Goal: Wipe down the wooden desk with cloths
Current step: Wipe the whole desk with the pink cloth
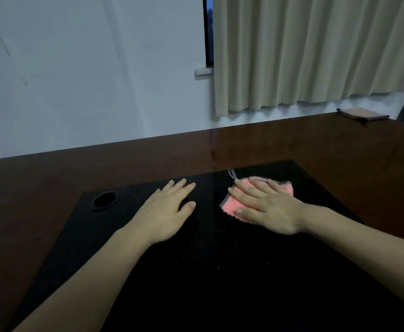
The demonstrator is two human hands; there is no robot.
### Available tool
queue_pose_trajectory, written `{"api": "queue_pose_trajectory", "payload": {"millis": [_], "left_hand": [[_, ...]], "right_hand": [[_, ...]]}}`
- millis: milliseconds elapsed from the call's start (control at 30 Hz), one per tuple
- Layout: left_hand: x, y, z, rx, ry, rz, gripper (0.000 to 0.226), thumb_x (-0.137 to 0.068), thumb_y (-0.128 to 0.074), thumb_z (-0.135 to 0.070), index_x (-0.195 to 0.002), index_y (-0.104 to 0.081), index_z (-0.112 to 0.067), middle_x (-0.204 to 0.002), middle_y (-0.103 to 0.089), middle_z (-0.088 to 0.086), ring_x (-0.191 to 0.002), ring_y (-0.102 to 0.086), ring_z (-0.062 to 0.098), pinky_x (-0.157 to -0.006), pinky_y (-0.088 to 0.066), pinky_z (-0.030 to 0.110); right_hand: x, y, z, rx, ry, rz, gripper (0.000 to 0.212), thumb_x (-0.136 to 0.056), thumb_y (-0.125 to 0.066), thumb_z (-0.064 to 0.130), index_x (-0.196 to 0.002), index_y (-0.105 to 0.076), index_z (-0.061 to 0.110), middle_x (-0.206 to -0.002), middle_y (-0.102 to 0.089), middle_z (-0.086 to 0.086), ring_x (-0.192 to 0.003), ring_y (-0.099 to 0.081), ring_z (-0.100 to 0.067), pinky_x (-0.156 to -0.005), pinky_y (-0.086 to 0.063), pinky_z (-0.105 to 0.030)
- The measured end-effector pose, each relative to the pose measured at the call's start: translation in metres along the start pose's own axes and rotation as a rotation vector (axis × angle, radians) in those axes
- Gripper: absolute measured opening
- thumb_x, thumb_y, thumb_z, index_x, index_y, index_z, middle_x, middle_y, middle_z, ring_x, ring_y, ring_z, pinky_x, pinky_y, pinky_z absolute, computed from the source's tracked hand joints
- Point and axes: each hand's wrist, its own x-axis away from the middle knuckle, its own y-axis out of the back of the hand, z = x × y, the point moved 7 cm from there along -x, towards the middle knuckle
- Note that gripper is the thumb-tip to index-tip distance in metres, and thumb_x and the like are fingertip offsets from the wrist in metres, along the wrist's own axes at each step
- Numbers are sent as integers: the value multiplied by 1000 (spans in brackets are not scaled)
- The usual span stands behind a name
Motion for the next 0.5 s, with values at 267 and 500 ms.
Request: {"api": "queue_pose_trajectory", "payload": {"millis": [267, 500], "left_hand": [[-93, 14, -4, 4, -26, 42, 56, -109, -31, -44, -162, -16, -34, -170, -7, -8, -157, 0, 16, -126, -4, 42], [-144, 21, -24, 26, -6, 96, 55, -109, -33, -41, -162, -17, -33, -169, -10, -8, -157, -1, 17, -125, -4, 40]], "right_hand": [[-74, 22, -63, -10, -65, 5, 60, -102, -9, 63, -155, 14, 49, -164, 23, 17, -153, 23, -23, -123, 13, -53], [-115, 43, -128, -33, -130, -2, 70, -93, 1, 73, -157, 13, 47, -166, 21, 16, -155, 17, -26, -123, 9, -55]]}}
